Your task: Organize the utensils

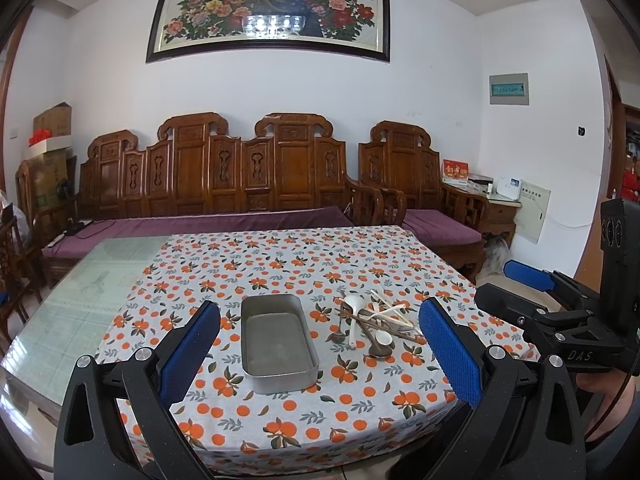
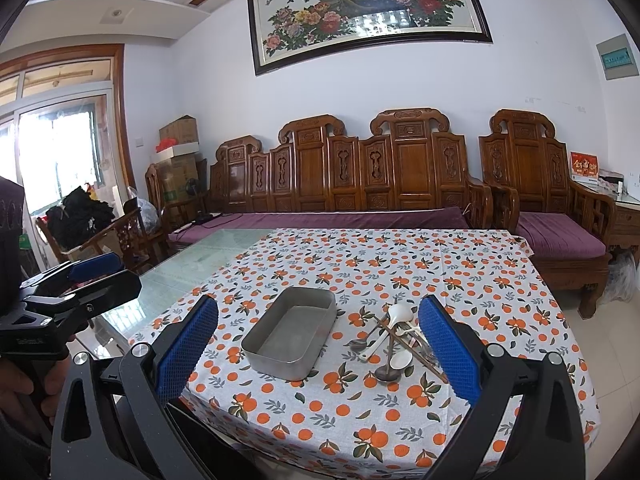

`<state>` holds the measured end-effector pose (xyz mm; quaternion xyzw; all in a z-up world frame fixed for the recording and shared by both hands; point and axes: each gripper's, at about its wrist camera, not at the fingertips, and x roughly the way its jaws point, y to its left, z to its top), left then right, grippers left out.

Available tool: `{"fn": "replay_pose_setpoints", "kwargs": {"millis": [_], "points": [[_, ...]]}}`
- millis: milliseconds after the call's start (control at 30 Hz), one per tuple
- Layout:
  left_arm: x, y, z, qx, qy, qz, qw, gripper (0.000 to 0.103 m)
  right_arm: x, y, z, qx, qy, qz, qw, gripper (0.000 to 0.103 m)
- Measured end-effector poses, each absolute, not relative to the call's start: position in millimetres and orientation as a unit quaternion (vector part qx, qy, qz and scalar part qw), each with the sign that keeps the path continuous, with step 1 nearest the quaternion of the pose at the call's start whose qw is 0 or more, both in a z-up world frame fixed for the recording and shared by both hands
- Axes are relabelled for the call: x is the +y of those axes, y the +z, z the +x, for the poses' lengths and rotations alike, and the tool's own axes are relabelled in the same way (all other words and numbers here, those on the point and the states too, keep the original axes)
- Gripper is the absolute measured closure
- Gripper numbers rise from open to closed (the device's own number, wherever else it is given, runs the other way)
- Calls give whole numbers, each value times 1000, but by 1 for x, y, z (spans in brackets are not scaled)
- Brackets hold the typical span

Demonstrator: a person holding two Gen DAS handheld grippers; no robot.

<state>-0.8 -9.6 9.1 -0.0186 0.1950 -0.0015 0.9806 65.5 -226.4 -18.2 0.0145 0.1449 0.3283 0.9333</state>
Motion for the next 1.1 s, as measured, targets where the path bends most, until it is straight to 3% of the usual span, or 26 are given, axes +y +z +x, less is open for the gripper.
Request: {"fn": "replay_pose_setpoints", "kwargs": {"millis": [1100], "points": [[-11,17,-3,191,-5,-21,981,7,-229,-14,63,142,329,16,933,3]]}}
